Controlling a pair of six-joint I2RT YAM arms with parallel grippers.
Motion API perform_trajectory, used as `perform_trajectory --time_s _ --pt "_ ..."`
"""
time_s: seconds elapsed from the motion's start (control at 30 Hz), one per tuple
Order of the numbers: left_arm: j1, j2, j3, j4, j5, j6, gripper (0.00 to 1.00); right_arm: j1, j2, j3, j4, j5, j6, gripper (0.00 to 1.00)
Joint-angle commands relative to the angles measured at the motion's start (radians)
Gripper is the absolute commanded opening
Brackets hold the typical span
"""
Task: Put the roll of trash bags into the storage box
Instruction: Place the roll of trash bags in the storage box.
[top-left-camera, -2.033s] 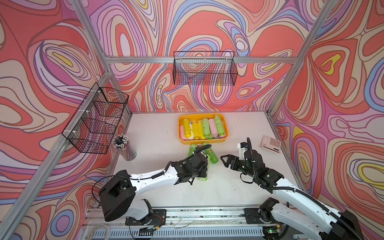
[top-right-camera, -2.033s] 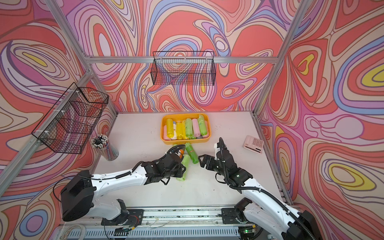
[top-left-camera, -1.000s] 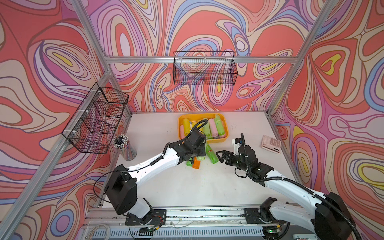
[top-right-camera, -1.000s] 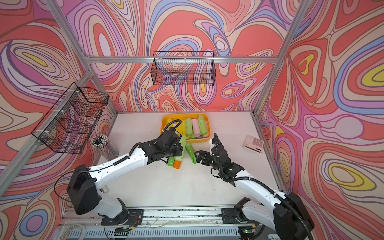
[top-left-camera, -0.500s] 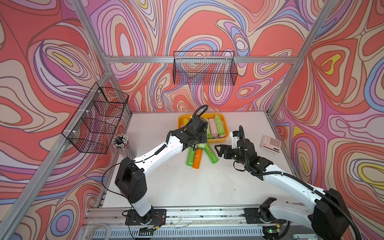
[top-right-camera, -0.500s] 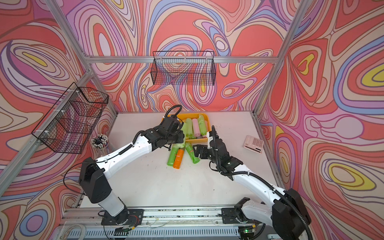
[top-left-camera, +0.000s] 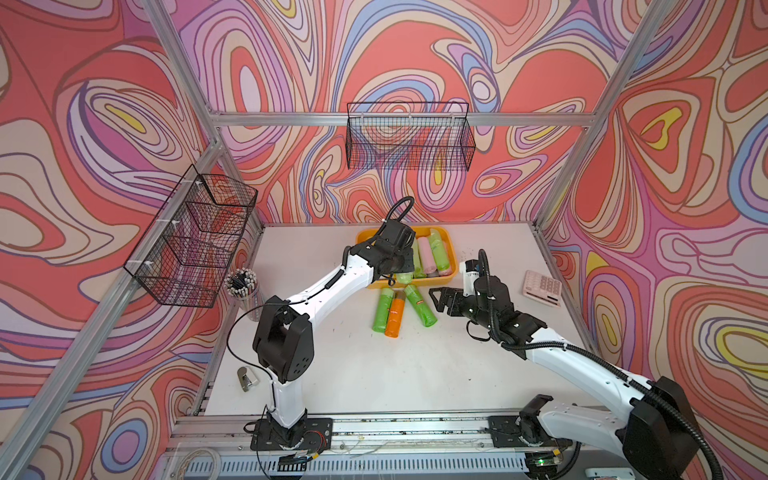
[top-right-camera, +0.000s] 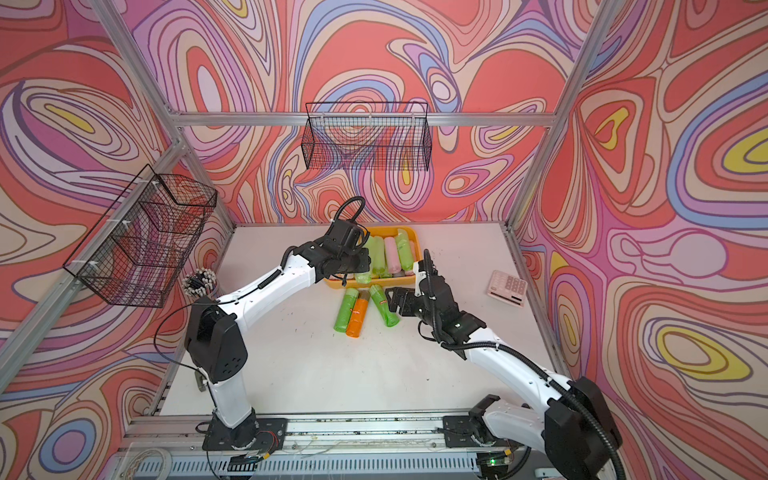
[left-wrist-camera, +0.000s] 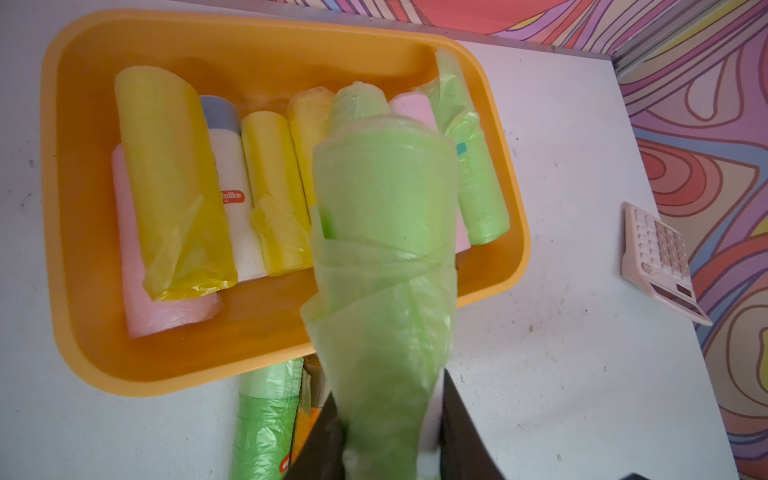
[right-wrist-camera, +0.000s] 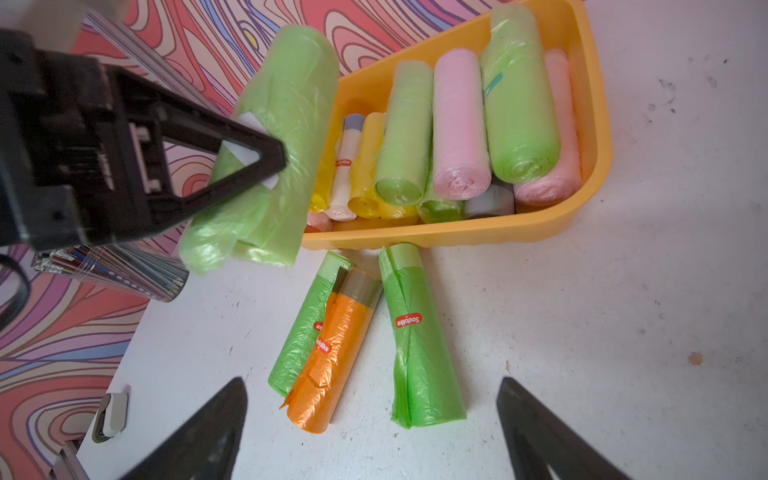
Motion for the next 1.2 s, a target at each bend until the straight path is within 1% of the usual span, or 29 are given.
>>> perform_trajectory --time_s 0.0,0.2,0.3,0.57,0.7,0.87,0.97,1.17 --pt "0.024 0.029 0.059 0.010 0.017 0.017 0.00 -0.002 0.012 0.030 0.017 -0.003 0.007 0.96" --pt "0.062 0.092 0.103 0.020 0.027 0.009 0.00 0.000 0.041 0.044 0.012 0.002 -0.001 0.96" --pt "0.083 0.129 0.130 0.032 0.051 0.005 0.02 -0.001 0.052 0.048 0.015 0.002 -0.001 0.96" --pt "0.119 0.232 0.218 0.038 0.038 0.004 0.02 -0.001 0.074 0.061 0.017 0.002 -0.013 0.96" --pt "0.127 0.277 0.250 0.059 0.056 0.004 0.02 -0.002 0.084 0.063 0.019 -0.002 -0.013 0.96" --pt "0.128 0.326 0.292 0.055 0.052 0.005 0.02 -0.001 0.088 0.060 0.019 0.007 -0.015 0.96" --pt "0.128 0.354 0.311 0.059 0.074 -0.002 0.03 -0.002 0.089 0.061 0.019 0.012 -0.021 0.96" --pt "0.128 0.397 0.355 0.044 0.068 -0.009 0.04 -0.001 0.096 0.062 0.010 0.021 -0.027 0.96"
